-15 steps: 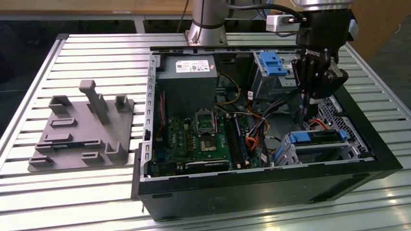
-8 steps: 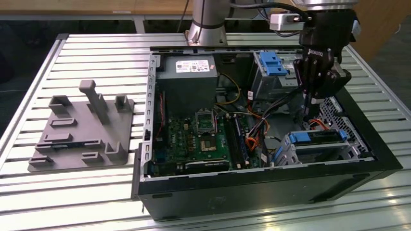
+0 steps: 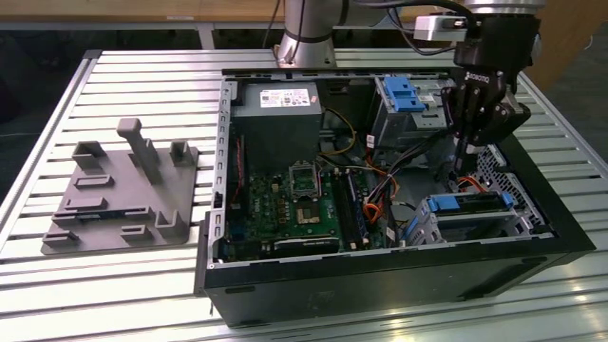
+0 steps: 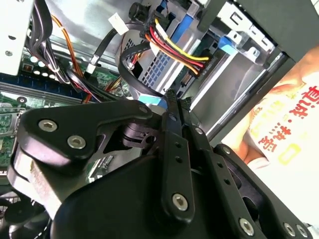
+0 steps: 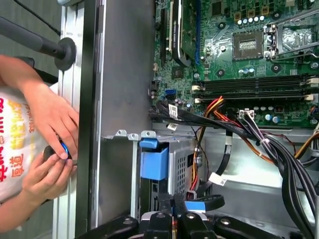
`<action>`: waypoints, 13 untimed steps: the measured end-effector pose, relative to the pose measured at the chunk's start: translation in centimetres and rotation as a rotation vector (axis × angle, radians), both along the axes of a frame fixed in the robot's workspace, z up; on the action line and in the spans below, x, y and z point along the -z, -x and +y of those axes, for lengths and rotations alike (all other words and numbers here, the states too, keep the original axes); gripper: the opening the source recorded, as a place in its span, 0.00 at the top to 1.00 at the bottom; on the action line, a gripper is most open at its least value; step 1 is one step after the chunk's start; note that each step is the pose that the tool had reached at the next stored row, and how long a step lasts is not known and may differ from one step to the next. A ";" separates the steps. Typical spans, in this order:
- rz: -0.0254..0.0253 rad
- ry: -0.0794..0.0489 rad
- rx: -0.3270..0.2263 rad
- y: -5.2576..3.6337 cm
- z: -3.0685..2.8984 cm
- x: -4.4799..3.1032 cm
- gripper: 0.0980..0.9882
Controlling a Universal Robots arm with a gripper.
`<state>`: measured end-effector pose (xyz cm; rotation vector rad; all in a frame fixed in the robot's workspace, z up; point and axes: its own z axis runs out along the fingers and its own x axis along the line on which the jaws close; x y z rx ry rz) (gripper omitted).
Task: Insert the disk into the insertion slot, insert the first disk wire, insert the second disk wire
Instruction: 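Insert the second disk wire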
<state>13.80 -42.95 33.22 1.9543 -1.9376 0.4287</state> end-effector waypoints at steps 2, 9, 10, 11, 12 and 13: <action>0.0097 -0.007 0.000 -0.34 -0.05 0.00 0.95; 0.0305 -0.062 0.000 -1.06 -0.31 0.01 0.95; 0.0328 -0.071 0.000 -1.10 -0.37 0.00 0.95; 0.0345 -0.077 0.000 -1.11 -0.45 0.00 0.95; 0.0348 -0.080 0.000 -1.11 -0.53 0.00 0.95; 0.0349 -0.083 0.000 -1.12 -0.64 0.00 0.95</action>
